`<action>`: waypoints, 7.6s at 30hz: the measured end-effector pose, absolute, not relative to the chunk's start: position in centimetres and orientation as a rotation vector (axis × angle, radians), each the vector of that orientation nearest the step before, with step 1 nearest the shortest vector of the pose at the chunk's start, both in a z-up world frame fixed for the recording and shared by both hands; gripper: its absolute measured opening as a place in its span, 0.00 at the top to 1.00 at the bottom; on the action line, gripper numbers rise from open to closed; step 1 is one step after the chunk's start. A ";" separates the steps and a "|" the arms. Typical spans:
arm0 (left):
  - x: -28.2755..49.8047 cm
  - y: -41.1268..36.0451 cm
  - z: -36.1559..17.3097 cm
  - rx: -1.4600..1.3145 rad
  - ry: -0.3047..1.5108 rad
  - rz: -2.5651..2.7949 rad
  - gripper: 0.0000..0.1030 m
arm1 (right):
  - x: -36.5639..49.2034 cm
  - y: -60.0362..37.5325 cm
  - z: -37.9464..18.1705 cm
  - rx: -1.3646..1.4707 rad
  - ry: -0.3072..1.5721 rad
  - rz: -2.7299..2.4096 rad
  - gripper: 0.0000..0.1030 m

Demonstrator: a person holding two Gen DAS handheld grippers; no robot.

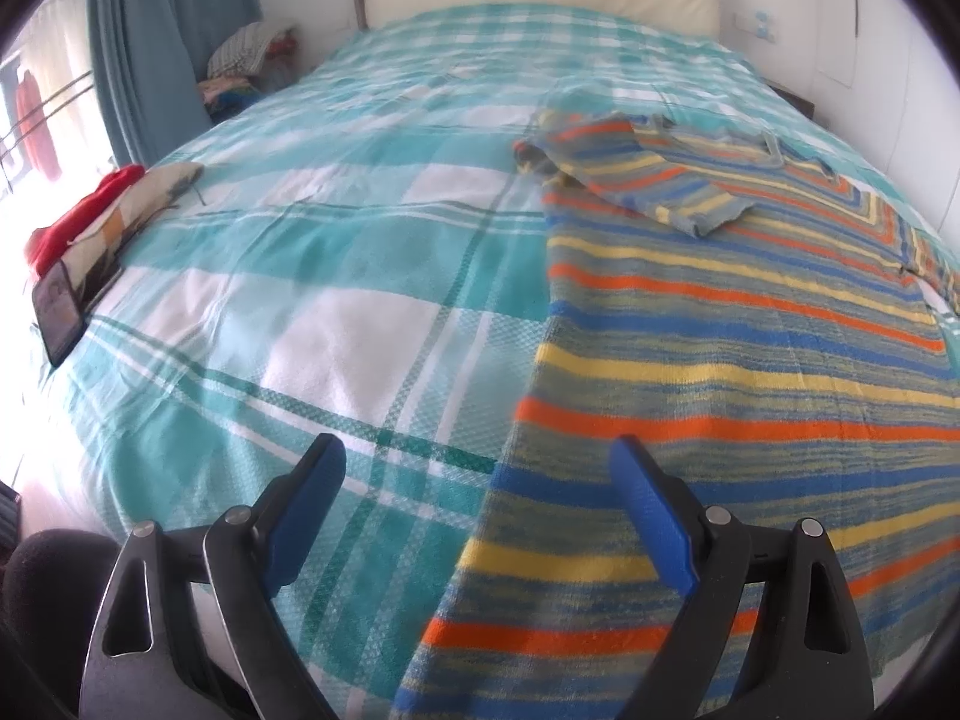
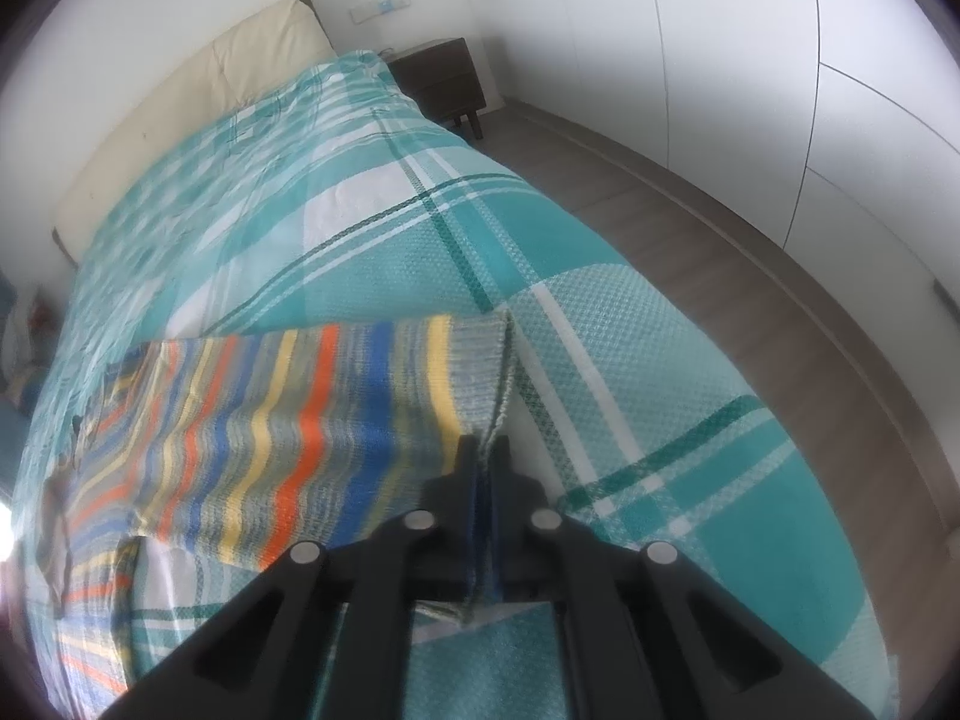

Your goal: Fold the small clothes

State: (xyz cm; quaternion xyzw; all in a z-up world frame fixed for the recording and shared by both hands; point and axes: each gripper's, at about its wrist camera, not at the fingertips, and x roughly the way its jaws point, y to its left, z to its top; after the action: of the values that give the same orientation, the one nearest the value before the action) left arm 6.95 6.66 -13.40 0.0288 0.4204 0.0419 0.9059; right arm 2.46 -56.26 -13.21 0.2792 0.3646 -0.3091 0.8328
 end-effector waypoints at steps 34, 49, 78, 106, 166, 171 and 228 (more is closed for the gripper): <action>7.4 5.8 -15.9 0.063 0.925 0.094 0.00 | -8.3 -40.9 -6.1 0.311 0.618 -0.632 0.23; 7.1 5.7 -15.7 0.117 0.955 0.050 0.00 | -7.1 -34.7 -7.7 0.183 0.590 -0.509 0.17; 26.3 -7.2 -14.8 0.419 1.163 -0.499 0.47 | -6.5 -34.5 -8.9 0.240 0.607 -0.436 0.17; 26.6 26.5 -12.0 -0.395 0.984 0.225 0.97 | -5.3 -34.1 -9.8 0.220 0.647 -0.418 0.17; 29.2 30.4 -15.7 -0.545 1.001 0.316 0.98 | -3.7 -33.2 -11.3 0.132 0.708 -0.434 0.17; 29.4 29.8 -15.7 -0.481 1.005 0.316 0.96 | -3.7 -33.6 -11.4 0.153 0.711 -0.434 0.17; 12.2 9.5 -12.1 -0.141 0.849 -0.021 0.07 | -4.3 -34.0 -11.1 0.149 0.685 -0.493 0.17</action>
State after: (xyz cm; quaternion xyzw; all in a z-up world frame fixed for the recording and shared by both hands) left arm 12.19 9.46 -12.14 -0.0684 0.4113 -0.0100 0.9089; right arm -4.28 -33.99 -11.07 0.0720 0.3322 -0.2388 0.9096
